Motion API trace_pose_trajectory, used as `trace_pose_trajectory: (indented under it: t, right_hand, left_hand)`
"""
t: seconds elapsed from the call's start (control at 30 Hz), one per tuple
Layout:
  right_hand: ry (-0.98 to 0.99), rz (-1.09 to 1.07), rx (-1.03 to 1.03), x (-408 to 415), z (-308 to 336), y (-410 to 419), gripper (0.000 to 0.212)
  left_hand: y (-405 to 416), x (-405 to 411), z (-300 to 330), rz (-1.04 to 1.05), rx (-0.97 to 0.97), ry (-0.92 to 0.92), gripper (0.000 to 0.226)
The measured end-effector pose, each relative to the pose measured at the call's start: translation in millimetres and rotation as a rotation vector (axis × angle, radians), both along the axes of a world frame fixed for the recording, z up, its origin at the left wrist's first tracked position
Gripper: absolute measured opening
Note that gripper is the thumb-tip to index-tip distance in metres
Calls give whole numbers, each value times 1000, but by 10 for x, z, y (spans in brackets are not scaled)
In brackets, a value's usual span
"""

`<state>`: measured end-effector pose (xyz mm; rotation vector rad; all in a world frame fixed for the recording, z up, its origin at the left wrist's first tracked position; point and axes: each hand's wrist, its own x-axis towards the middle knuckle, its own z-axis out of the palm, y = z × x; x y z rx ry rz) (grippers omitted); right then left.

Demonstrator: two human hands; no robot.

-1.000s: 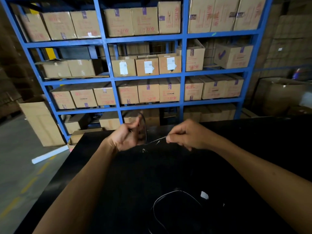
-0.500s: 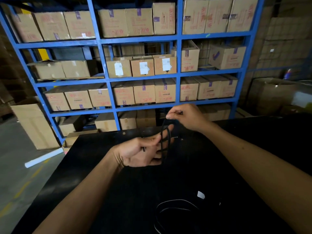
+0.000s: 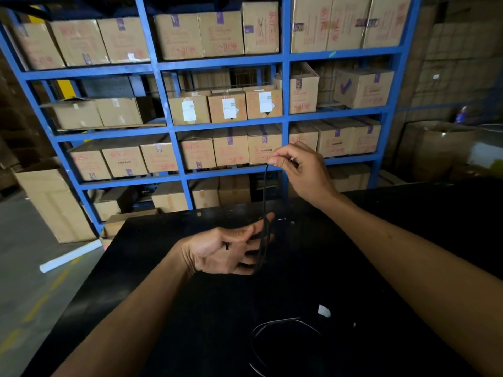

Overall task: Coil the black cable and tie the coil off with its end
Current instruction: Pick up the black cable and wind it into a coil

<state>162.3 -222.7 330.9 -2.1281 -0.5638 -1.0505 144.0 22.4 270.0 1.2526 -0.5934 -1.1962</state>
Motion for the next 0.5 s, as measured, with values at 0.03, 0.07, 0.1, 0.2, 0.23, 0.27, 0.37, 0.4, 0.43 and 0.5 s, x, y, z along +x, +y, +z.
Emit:
trace_pose_trajectory:
  t: [0.03, 0.07, 0.1, 0.2, 0.23, 0.27, 0.37, 0.4, 0.43, 0.5]
  right_hand:
    - [31, 4, -1, 16, -25, -12, 9]
    - [73, 13, -13, 26, -55, -21, 9]
    - [132, 27, -38, 32, -103, -24, 9]
    - [391, 125, -70, -1, -331, 11, 10]
    - [478, 153, -49, -30, -437, 46, 13]
    - [538, 165, -30, -68, -545, 89, 15]
    - [641, 211, -24, -235, -811, 233, 16]
    - [667, 243, -38, -304, -863, 271, 18]
    - [694, 276, -44, -368, -896, 292, 21]
    - [727, 315, -65, -469, -885, 311, 21]
  left_hand:
    - [-27, -20, -1, -33, -10, -8, 47]
    - [-58, -45, 10, -61, -26, -17, 48]
    - [-82, -71, 33, -79, -54, -22, 50]
    - [-92, -52, 182, -70, -232, -14, 55]
    - [-76, -14, 260, -48, -309, -6, 56]
    - [-51, 36, 339, -15, -384, -1, 56]
    - [61, 222, 498, 155, -518, 3, 57]
    - [94, 278, 504, 222, -530, 2, 58]
    - [115, 324, 487, 287, -534, 7, 58]
    - [184, 398, 401, 402, -523, 25, 56]
